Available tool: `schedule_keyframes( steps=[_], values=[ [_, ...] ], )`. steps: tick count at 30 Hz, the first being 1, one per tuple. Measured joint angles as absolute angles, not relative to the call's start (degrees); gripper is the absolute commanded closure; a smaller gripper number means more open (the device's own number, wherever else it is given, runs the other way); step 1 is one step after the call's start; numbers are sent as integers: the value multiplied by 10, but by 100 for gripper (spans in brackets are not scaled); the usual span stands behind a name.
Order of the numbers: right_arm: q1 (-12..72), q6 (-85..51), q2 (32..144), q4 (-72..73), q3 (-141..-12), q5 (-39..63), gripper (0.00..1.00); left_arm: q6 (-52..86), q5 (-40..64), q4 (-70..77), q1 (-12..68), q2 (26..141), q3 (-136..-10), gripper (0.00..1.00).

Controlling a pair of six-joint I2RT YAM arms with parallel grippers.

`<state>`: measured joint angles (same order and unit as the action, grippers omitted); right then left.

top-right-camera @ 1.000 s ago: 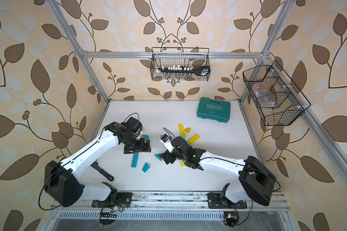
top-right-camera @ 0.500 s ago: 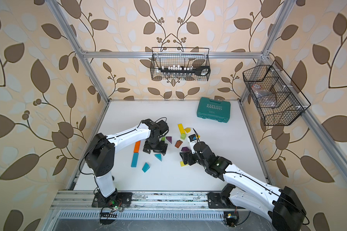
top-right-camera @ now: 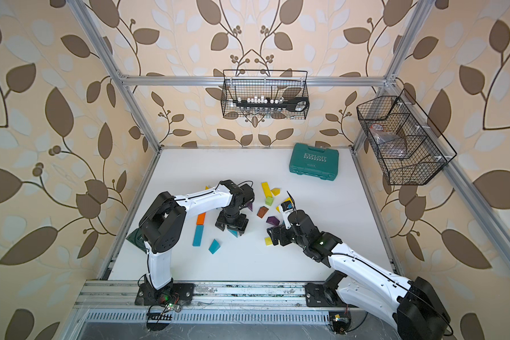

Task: Assemble a small pinwheel with building blocks
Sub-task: Assemble the building block at the center of the board.

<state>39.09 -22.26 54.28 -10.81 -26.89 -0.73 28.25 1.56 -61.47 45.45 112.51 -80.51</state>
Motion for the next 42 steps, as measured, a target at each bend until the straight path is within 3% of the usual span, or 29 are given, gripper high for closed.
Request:
schedule_keyframes(
  steps=[5,9,25,28,36,39,42],
  values=[
    [391,-225,544,-110,-269,0,1,246,13,-598,455,1125,-760,23],
    [391,-225,544,-113,-269,0,2,219,13,-585,455,1125,-753,37],
    [391,-226,559,-127,-273,1,4,190,7,-573,455,1125,-753,38],
    [391,-227,561,-127,-273,3,10,187,4,-570,455,1125,-753,46],
    [391,-227,565,-124,-273,7,12,187,1,-569,455,1126,-754,46],
    [391,-227,568,-124,-273,7,12,192,-5,-576,455,1129,-760,34],
    [391,-227,568,-124,-273,7,11,196,-12,-577,453,1129,-761,29]
  ],
)
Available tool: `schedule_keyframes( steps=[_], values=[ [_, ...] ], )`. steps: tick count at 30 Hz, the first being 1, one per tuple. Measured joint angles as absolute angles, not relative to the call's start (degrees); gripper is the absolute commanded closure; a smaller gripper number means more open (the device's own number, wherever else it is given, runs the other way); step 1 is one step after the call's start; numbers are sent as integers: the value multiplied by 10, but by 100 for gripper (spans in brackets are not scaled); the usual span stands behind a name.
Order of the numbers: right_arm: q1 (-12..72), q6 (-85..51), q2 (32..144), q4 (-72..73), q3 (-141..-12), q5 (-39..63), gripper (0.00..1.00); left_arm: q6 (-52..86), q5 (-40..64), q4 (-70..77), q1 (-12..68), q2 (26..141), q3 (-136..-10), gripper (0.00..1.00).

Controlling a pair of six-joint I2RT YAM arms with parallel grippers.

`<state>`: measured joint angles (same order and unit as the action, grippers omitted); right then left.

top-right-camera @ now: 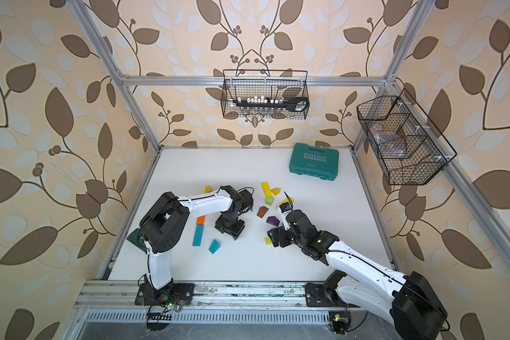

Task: Assemble a small pinwheel with building blocks
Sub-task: Assemble the building block at the center of the board.

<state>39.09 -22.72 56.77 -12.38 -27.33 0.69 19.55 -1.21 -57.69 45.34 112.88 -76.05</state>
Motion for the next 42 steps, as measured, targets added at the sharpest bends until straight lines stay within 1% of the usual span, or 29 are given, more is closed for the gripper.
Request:
schedule_keyframes(
  steps=[3,13,18,28,32,38,42],
  values=[
    [391,-227,568,-123,-273,7,11,195,-13,-574,453,1128,-761,29],
    [391,-227,576,-122,-273,11,11,189,-5,-557,449,1130,-763,38],
    [391,-227,576,-122,-273,11,11,189,1,-550,449,1130,-763,45],
    [391,-227,587,-114,-273,15,12,193,5,-541,442,1125,-757,51],
    [391,-225,601,-114,-281,15,12,198,9,-528,430,1115,-743,51],
    [391,-225,605,-114,-289,15,11,204,11,-526,416,1113,-741,40],
    [391,-225,605,-114,-289,15,11,205,10,-526,414,1115,-744,41]
  ],
)
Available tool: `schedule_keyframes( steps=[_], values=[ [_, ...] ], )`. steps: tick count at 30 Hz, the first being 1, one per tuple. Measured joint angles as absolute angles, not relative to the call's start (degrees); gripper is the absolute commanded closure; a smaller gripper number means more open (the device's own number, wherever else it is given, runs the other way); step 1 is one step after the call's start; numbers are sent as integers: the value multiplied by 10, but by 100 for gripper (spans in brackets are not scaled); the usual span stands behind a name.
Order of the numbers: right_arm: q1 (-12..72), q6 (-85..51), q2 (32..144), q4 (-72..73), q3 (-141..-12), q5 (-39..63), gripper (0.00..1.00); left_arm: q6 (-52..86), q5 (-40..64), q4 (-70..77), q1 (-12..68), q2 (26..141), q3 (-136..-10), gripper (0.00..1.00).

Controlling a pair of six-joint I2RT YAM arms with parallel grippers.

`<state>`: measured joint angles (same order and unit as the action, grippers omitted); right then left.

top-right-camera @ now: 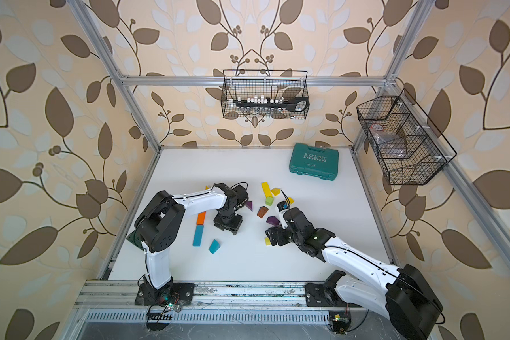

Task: Assemble a small pinwheel with building blocks
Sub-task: Assemble the building block at the center of the board.

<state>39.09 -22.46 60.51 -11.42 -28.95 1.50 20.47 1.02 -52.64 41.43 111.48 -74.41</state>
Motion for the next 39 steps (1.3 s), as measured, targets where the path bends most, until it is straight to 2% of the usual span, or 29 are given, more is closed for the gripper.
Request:
schedule_keyframes(
  steps=[4,13,20,29,31,39],
  values=[
    [391,-225,609,-113,-290,15,11,212,11,-522,400,1117,-749,45],
    [391,-223,636,-109,-292,19,11,217,4,-507,329,1117,-755,43],
    [391,-218,644,-107,-293,25,11,206,3,-503,330,1117,-763,36],
    [391,-218,635,-102,-293,32,10,142,17,-517,330,1117,-765,35],
    [391,-218,635,-102,-293,32,10,129,17,-533,330,1117,-766,38],
    [391,-219,635,-99,-293,32,8,103,16,-576,330,1115,-767,37]
  ],
)
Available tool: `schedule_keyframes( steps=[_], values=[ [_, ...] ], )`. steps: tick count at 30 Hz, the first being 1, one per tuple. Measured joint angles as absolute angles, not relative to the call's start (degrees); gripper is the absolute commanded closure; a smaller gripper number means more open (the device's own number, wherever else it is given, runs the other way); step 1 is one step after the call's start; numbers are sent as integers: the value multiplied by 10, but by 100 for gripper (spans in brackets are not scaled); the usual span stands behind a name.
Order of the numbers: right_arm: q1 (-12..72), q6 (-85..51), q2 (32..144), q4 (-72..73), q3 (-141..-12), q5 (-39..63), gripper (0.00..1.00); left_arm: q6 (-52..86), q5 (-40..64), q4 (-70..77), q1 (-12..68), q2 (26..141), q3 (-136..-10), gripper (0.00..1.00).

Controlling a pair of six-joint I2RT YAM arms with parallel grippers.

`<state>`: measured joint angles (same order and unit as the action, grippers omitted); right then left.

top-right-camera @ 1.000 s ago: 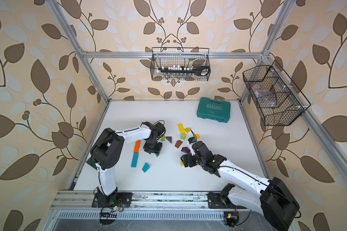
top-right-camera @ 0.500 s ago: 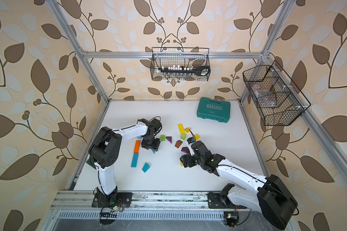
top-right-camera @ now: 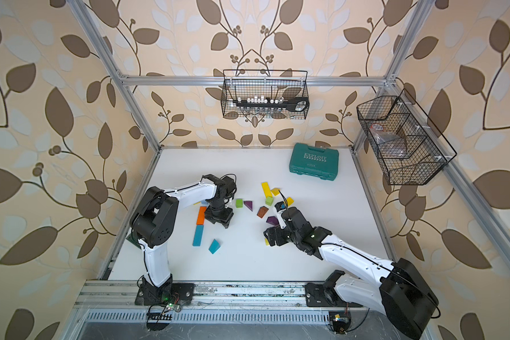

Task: Assemble a small pinwheel with building blocks
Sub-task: Assemble the building block at the center of the board.

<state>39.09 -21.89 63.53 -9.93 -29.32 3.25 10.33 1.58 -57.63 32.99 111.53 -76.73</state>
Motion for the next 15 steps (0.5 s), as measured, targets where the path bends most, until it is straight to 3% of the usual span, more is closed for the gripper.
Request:
schedule_keyframes(
  steps=[15],
  values=[
    [390,-194,643,-122,-338,25,5,119,19,-585,331,1067,-733,38]
  ],
)
